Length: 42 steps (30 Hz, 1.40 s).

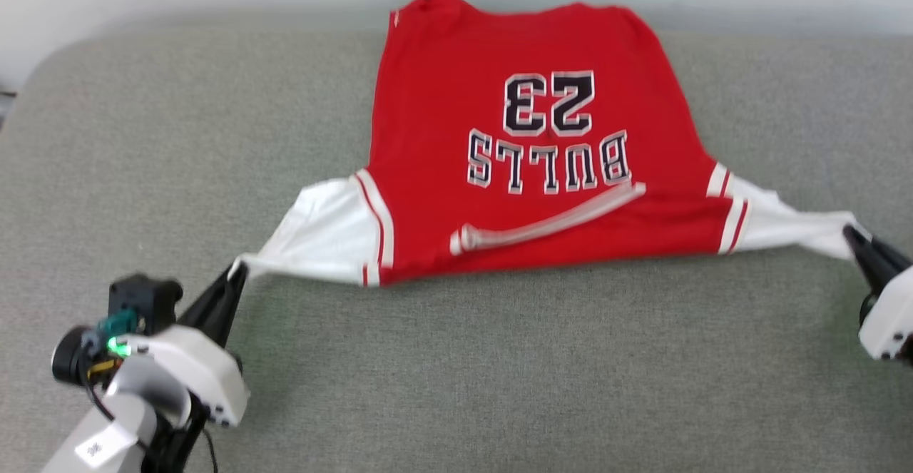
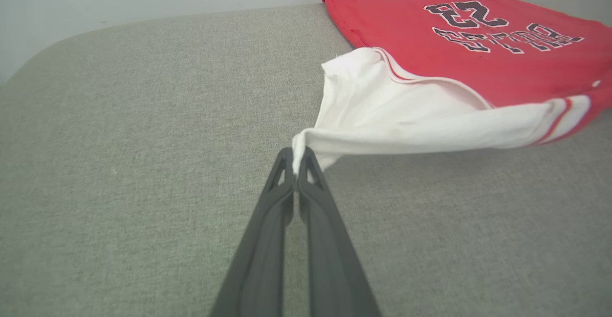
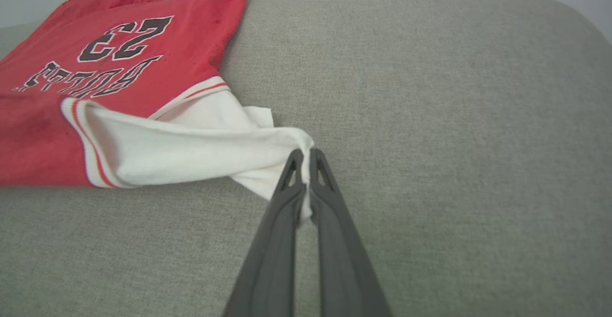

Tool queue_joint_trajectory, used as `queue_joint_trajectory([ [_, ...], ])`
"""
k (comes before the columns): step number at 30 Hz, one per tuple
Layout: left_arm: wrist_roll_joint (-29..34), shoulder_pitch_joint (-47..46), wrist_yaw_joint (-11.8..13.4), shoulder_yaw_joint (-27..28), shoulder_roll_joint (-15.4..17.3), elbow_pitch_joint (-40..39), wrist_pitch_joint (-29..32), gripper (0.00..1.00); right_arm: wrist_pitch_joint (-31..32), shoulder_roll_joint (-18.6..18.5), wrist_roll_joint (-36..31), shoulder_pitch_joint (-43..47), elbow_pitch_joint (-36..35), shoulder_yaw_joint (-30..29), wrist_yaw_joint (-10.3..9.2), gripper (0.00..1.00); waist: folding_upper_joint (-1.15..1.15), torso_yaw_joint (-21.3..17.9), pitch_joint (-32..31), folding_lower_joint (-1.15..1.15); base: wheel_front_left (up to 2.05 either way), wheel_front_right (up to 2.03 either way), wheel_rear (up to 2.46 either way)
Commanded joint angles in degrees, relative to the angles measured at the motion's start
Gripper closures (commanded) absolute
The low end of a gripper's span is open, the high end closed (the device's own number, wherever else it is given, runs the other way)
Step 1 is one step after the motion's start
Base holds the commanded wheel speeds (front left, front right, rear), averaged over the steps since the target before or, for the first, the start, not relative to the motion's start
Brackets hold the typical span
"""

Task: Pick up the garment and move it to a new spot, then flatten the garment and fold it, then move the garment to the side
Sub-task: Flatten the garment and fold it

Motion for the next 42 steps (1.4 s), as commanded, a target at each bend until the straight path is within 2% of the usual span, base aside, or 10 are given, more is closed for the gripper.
queue_joint_trajectory([
  [1,-0.4,2.3,0.5,-0.1,0.7,-0.5,0.5,1.0,0.3,-0.5,0.7,2.1,-0.4,0.0,-0.1,1.0,-0.01,0.2,-2.0,0.02,0.0,0.0,0.0],
  [10,-3.0,11.5,1.3,-1.0,2.4,-5.3,3.6,1.0,4.7,-2.9,5.4,11.1,-4.5,3.4,-0.1,1.0,-0.01,0.0,-8.1,0.02,0.0,0.0,0.0],
  [16,-5.4,18.7,2.0,-1.5,5.2,-10.8,8.1,1.0,8.8,-5.0,10.7,18.2,-8.8,4.1,-0.1,1.0,-0.01,-0.1,-10.8,0.02,0.0,0.0,0.0],
  [23,-8.4,24.7,3.8,-1.7,8.1,-17.1,13.7,1.0,13.7,-7.8,14.1,25.8,-13.3,3.8,-0.1,1.0,-0.01,0.2,-12.0,0.02,0.0,0.0,0.0],
  [29,-9.4,25.0,4.9,-1.6,9.1,-21.4,16.2,1.0,16.0,-9.0,14.9,27.9,-16.2,1.9,-0.1,1.0,-0.01,0.4,-10.7,0.02,0.0,0.0,0.0],
  [30,-9.5,23.4,5.3,-1.2,9.4,-23.6,17.3,1.0,16.4,-9.8,13.6,26.1,-17.0,0.5,-0.1,0.03,-0.01,0.6,-9.1,0.02,0.0,0.0,0.0],
  [31,-9.8,23.2,5.3,-1.2,9.5,-24.6,18.0,1.0,16.8,-9.8,13.5,25.5,-17.3,0.0,-0.1,0.0,-0.01,0.7,-8.4,0.02,0.0,0.0,0.0],
  [38,-12.2,22.8,6.5,-1.1,10.9,-32.9,23.2,1.0,23.3,-10.8,13.7,19.8,-22.0,-3.3,-0.08,0.0,-0.01,1.6,-3.3,0.02,0.0,0.0,0.0],
  [42,-12.9,22.2,7.4,-1.0,11.6,-39.1,25.7,1.0,28.3,-11.3,12.9,13.2,-24.6,-6.6,-0.08,0.0,-0.01,3.2,0.3,0.02,0.0,0.0,0.0],
])
